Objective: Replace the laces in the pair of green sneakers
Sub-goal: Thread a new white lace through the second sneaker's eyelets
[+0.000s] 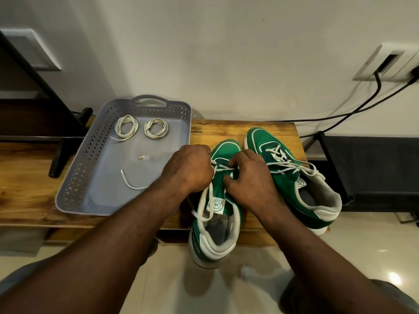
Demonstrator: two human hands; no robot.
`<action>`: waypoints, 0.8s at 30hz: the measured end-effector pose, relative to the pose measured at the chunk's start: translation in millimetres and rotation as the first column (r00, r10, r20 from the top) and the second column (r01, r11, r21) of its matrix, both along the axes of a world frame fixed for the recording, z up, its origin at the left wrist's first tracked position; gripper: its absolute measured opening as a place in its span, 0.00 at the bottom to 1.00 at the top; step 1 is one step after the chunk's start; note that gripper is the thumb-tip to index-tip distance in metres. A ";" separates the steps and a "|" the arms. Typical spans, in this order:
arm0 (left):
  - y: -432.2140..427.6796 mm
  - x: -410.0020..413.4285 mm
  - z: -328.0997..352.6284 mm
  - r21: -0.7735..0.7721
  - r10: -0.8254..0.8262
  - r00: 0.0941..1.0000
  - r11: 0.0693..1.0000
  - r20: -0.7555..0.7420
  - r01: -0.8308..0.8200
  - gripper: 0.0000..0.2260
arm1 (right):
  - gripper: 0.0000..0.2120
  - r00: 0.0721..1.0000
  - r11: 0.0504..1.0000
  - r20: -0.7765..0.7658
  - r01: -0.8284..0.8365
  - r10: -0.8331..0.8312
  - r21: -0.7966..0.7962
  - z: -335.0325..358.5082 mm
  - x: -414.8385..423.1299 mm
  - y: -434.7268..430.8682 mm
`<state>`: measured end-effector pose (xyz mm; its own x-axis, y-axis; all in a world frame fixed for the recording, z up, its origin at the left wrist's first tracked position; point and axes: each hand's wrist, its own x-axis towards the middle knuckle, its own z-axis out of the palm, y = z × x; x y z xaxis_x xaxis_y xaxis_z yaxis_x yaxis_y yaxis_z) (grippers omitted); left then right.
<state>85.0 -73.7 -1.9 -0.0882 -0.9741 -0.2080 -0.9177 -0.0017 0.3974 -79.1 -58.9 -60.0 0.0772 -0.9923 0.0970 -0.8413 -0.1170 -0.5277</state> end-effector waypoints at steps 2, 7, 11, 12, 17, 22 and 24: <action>0.5 -1.6 1.1 0.014 -0.007 1.000 1.000 -0.001 0.007 0.03 | 0.11 1.000 1.000 -0.003 0.004 -0.004 0.005 2.7 -3.5 0.6; 0.1 -3.2 1.7 0.092 -0.017 0.998 0.996 -0.059 0.023 0.06 | 0.08 0.999 1.000 -0.031 0.008 -0.007 0.026 8.2 -11.9 5.2; 1.3 -2.5 0.6 0.092 0.003 0.994 0.996 -0.107 0.007 0.06 | 0.07 0.996 1.000 -0.090 -0.030 0.030 -0.001 6.7 -8.9 6.9; 1.4 -2.1 0.8 0.098 0.013 0.992 0.995 -0.124 0.000 0.06 | 0.07 0.994 0.999 -0.099 -0.049 0.047 -0.016 6.1 -8.6 6.4; 2.6 1.0 1.8 0.193 0.103 0.949 0.980 -0.297 -0.046 0.06 | 0.06 0.996 0.996 0.018 -0.087 0.087 0.005 3.4 -8.1 5.6; 3.5 -1.4 2.4 0.201 0.105 0.943 0.979 -0.315 -0.042 0.07 | 0.14 0.988 0.996 0.144 -0.070 0.061 0.057 -2.7 -7.7 2.7; 4.0 -1.7 2.6 0.206 0.111 0.940 0.978 -0.324 -0.044 0.07 | 0.14 0.984 0.996 0.172 -0.063 0.052 0.061 -4.2 -7.7 1.7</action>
